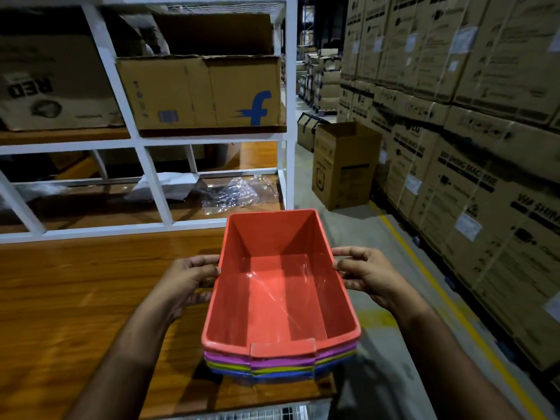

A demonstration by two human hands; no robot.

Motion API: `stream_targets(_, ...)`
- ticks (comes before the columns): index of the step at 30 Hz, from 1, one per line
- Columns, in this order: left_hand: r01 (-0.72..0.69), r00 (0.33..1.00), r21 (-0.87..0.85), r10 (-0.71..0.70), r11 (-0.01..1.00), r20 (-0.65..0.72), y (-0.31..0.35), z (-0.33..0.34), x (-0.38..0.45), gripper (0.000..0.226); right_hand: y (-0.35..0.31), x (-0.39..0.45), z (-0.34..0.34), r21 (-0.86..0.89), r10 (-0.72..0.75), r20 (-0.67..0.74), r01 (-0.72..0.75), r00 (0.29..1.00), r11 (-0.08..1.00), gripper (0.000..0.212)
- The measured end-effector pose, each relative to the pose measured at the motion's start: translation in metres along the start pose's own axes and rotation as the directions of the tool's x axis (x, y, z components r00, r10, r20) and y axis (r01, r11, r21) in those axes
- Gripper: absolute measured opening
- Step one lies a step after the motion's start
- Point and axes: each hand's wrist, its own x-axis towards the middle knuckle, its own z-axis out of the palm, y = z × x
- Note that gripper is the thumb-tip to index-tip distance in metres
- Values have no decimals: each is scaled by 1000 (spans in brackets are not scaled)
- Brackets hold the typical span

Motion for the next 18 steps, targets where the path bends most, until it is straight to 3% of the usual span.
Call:
stream_targets(13, 9, 996, 52, -4, 999, -88, -3, 1, -19, 26, 3, -8, 0, -145, -48, -58, 39, 997, 989, 24)
stream_targets(16, -25, 996, 65, 30, 998, -81, -4, -2, -28, 27, -1, -16, 2, -234, -133, -80, 112, 988, 966, 20)
stream_targets(18, -64, 993, 60, 69, 996, -96, -1, 0, -37, 28, -6, -23, 6, -392, -242, -105, 183, 965, 901, 19)
